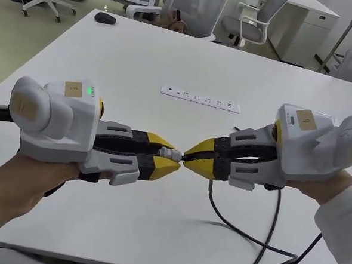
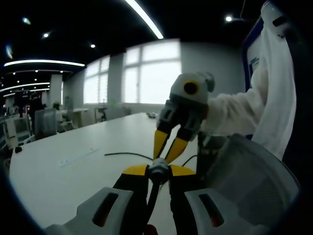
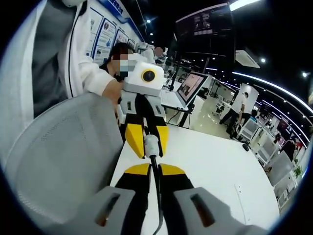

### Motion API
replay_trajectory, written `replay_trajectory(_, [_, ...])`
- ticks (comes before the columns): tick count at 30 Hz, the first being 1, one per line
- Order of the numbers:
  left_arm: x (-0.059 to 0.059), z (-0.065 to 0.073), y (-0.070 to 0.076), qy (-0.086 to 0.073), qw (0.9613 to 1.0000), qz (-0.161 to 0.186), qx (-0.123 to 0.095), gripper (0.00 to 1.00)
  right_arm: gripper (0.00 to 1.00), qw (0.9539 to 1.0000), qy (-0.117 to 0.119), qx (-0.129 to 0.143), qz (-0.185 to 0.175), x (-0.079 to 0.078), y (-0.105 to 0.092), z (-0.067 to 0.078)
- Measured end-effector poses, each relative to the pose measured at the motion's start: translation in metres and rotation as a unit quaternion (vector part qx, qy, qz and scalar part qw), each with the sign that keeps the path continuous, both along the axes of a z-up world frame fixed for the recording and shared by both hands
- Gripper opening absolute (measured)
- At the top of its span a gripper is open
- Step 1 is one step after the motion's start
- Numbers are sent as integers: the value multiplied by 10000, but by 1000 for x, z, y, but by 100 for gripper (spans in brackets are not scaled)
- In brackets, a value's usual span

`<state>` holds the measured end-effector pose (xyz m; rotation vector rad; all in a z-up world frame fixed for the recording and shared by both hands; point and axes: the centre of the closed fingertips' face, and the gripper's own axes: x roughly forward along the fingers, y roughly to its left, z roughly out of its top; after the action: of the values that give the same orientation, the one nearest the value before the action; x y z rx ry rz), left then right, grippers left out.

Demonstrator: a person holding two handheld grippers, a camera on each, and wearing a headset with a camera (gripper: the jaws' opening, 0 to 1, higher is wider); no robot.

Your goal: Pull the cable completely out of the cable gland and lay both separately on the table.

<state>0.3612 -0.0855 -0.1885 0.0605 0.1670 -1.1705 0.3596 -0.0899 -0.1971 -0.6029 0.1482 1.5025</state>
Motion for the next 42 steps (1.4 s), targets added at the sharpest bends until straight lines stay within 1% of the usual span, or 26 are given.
replay_trajectory(4, [2, 1, 1, 11, 10000, 32, -28, 17, 5, 10000, -39, 30, -42, 2, 0, 0])
replay_trajectory(6, [4, 1, 2, -15, 10000, 76, -16, 17, 5, 9999, -58, 7, -89, 4, -1, -1])
replay_trajectory(7, [5, 1, 3, -1, 9999, 101, -25, 17, 5, 9999, -65, -3, -124, 5, -1, -1])
replay_trajectory(12, [7, 2, 5, 4, 9999, 146, -62, 17, 5, 9997, -42, 18, -244, 8, -6, -1])
replay_trajectory(19, [8, 3, 5, -14, 9999, 148, -66, 17, 5, 9992, 3, -21, -409, 9, -16, -3])
replay_trajectory(24, [10, 4, 7, -16, 9997, 217, -85, 17, 5, 9983, 21, -21, -590, 13, -27, -4])
replay_trajectory(28, [11, 4, 8, -13, 9997, 241, -107, 17, 5, 9974, 74, 35, -713, 13, -34, -3])
replay_trajectory(34, [11, 4, 11, 16, 9995, 277, -138, 17, 5, 9962, 64, 52, -863, 14, -43, -3])
replay_trajectory(42, [13, 5, 14, 5, 9992, 346, -180, 17, 5, 9947, 96, 139, -1012, 15, -51, -3])
